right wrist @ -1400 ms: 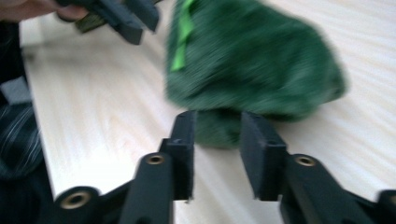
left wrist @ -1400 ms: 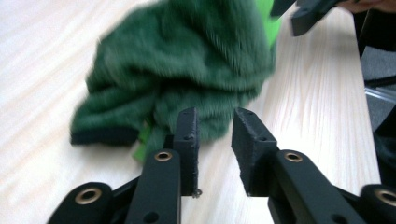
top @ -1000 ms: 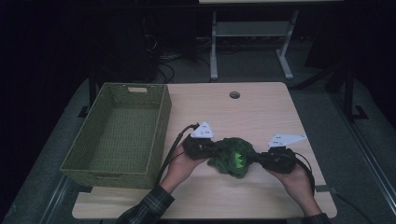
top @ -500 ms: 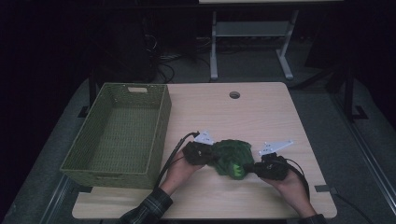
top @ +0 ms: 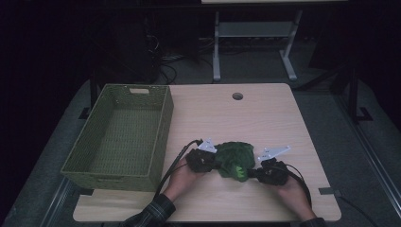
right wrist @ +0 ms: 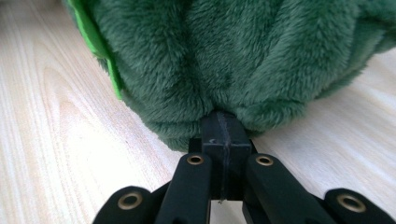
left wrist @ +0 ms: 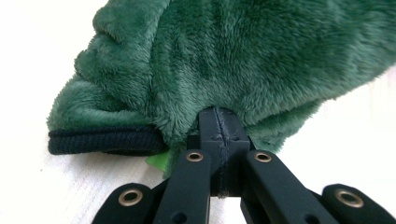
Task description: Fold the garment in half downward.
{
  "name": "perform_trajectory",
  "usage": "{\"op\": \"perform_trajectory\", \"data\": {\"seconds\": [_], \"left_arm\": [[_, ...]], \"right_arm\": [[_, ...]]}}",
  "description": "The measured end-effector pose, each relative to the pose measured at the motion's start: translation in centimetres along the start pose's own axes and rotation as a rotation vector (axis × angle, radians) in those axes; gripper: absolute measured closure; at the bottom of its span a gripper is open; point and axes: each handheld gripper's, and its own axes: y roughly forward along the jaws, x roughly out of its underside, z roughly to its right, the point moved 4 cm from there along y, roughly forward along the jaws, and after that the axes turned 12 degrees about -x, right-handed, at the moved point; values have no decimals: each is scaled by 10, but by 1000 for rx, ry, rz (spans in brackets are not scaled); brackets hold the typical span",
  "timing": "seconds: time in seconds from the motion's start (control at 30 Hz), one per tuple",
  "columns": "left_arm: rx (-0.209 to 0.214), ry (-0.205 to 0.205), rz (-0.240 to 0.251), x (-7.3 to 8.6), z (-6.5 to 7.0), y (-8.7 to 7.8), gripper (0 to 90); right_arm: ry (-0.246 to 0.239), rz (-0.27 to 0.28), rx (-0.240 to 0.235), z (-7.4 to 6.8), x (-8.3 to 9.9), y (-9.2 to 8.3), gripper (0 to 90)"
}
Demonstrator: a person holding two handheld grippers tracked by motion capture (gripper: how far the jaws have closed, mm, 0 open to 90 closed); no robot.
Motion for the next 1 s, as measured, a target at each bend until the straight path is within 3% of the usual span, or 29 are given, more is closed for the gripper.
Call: {"op": "perform_trajectory", "data": {"seconds": [0.13,0.4,0.53,0.7,0.9,0.93,1.0], "left_arm": [[-10,-14,20,-2,-3,-6,895],[-9,-30,68,-5,1,-29,885],[11,-23,73,-2,11,-38,885],[56,-18,62,4,26,-39,885],[96,-18,65,2,40,-33,884],[102,-11,64,2,42,-32,883],[112,7,57,0,47,-29,880]], "right_arm": [[-8,1,1,-2,0,-1,899],[-7,124,45,0,-3,-38,899],[0,152,86,16,-10,-48,899],[17,158,133,38,-21,-49,899],[48,171,150,62,-38,-41,899],[47,189,147,65,-41,-40,899],[54,173,139,71,-47,-35,899]]}}
